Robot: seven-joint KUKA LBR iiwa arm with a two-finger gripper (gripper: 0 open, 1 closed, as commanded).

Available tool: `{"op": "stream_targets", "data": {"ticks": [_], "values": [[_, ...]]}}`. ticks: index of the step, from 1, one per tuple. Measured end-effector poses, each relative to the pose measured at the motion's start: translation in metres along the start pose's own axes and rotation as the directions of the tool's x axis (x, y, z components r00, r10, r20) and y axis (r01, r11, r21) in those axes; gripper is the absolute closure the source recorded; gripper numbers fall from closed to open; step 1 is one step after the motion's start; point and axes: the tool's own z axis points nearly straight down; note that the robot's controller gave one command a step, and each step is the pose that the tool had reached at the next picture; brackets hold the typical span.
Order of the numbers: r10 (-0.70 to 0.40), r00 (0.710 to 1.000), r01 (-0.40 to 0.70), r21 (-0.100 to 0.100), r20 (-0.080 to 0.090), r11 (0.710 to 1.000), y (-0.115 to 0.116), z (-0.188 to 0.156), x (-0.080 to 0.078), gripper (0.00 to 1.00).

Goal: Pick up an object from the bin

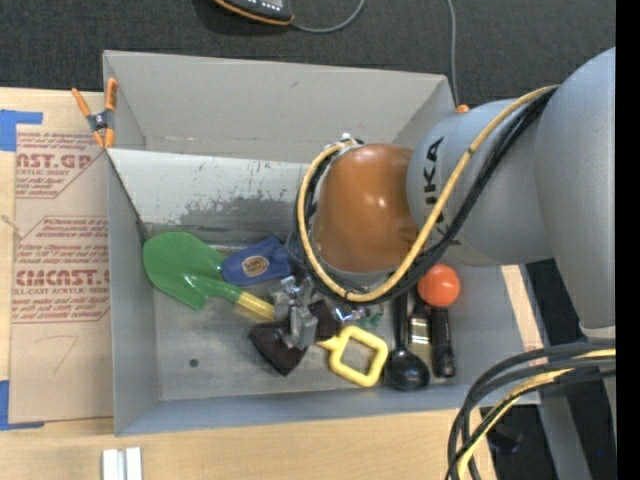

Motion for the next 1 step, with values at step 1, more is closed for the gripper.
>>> {"op": "stream_targets", "data": {"ticks": [1], "values": [[0.368,0.93,-0.368,0.002,-0.014,0.93,-0.0216,0.023,-0.0215,1.0]]}}
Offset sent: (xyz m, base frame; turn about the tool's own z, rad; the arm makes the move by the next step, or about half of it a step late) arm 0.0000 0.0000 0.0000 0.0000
